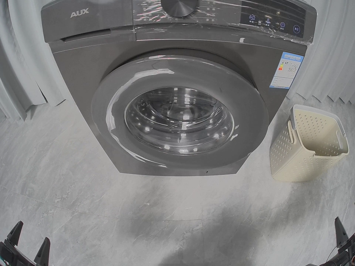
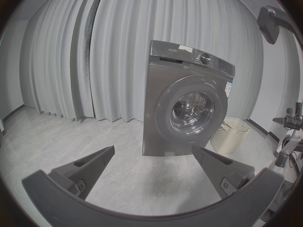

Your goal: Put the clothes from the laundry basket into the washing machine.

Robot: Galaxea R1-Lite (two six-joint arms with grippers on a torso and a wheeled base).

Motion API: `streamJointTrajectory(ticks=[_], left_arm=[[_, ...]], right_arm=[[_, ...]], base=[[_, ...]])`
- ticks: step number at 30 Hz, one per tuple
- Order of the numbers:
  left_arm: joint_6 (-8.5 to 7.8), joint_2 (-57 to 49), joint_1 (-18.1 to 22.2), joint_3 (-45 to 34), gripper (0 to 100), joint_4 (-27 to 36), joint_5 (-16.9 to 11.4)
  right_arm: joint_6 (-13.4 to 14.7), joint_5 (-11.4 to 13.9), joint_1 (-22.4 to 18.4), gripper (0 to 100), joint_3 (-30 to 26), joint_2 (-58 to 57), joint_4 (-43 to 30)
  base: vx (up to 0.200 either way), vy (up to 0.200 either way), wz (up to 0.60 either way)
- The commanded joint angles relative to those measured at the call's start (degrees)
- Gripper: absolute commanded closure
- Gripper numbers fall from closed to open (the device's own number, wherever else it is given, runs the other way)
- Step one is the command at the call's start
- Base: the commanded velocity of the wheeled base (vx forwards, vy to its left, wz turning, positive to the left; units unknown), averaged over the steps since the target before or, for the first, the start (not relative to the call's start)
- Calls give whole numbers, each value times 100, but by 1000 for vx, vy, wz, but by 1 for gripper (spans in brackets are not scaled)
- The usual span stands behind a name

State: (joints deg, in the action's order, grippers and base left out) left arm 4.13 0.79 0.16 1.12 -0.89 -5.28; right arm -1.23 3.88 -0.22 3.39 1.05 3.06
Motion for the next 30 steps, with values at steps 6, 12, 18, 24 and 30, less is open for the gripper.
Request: streamJointTrajectory(ticks=[6, 12, 18, 24, 30], left_arm=[[-9, -79, 2, -7, 0, -8, 1], [-18, -79, 2, -7, 0, -8, -8], [-27, -79, 2, 2, 0, -8, -96], [-27, -79, 2, -7, 0, -8, -96], [-35, -79, 2, -7, 0, -8, -96]], right_arm=[[466, 878, 831, 0, 865, 2312, -7], [615, 1581, 1859, 0, 874, 3956, 960], [870, 1581, 2316, 0, 1015, 5652, 2278], [1143, 1520, 2650, 0, 1085, 7463, 3913], [1591, 1142, 3010, 0, 1234, 8087, 4853]], base=[[0, 0, 0], [0, 0, 0], [0, 200, 0], [0, 100, 0], [0, 0, 0]])
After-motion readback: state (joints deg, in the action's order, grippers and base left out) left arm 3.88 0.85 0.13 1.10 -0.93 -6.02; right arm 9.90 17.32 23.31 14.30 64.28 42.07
